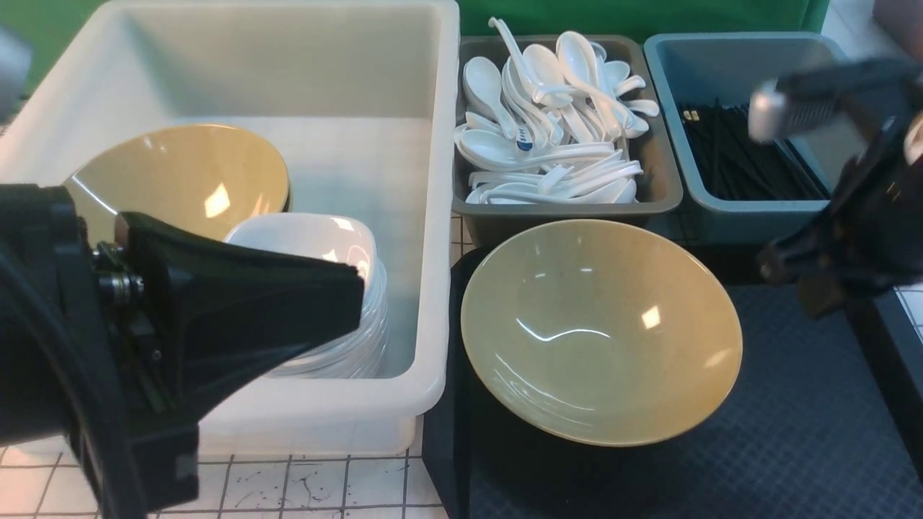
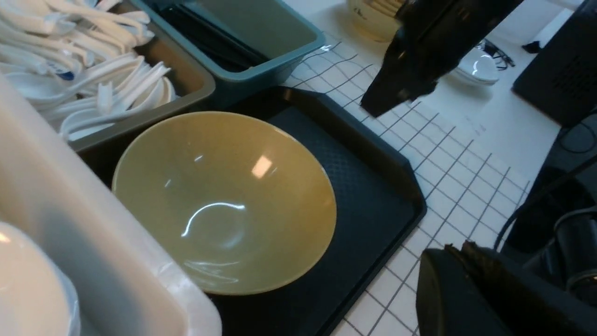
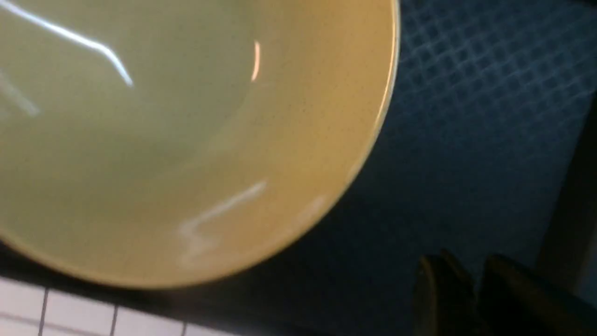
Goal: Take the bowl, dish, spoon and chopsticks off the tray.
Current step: Use the right arm to grab the yellow noodle bowl
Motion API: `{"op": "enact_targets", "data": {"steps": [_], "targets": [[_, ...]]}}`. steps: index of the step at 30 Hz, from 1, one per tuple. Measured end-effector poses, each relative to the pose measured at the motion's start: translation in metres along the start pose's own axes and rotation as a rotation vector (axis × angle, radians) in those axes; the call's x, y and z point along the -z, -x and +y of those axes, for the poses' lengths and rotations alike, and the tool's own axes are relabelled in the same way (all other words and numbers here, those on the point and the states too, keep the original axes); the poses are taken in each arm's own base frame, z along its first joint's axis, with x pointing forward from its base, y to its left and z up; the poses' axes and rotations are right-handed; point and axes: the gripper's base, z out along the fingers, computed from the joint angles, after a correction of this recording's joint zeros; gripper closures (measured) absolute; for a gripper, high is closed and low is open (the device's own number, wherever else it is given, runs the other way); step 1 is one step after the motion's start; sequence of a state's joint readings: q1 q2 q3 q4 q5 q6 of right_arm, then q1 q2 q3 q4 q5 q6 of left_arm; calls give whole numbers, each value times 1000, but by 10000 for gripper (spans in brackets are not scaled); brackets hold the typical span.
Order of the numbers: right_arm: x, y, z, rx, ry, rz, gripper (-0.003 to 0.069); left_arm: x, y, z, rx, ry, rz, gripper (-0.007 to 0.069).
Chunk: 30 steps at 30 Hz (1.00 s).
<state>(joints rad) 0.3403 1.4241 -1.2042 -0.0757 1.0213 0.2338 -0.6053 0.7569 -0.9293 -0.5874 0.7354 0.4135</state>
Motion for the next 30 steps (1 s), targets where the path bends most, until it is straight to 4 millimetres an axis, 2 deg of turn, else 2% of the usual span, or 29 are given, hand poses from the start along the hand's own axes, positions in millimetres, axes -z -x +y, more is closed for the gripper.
{"op": "enact_targets", "data": {"steps": [6,7,9,11,14,17,18,20,23,26,30], "targets": [[-41,19,-12,-162,90,9,254,1,3,-1,7,-13,-39,625],[-44,21,-12,-165,93,13,239,1,3,-1,7,-13,-39,625],[-67,28,-13,-191,128,42,172,1,3,-1,5,-13,-39,625],[-91,34,-13,-201,135,74,128,1,3,-1,4,-14,-38,625],[-121,37,-13,-188,131,123,115,1,3,-1,-6,-13,-38,625],[-134,39,-10,-173,153,136,139,1,3,-2,-6,-14,-39,625],[-137,40,-9,-168,168,138,169,1,3,-2,-6,-14,-39,625],[-139,41,-7,-148,193,137,233,1,3,-2,-6,-14,-39,625],[-139,41,-4,-100,228,134,391,1,3,-2,-6,-15,-38,625],[-131,42,-2,-77,271,123,480,1,3,-2,-6,-17,-34,625],[-105,38,-3,-27,273,113,575,1,2,-2,-13,-15,-23,625]]}}
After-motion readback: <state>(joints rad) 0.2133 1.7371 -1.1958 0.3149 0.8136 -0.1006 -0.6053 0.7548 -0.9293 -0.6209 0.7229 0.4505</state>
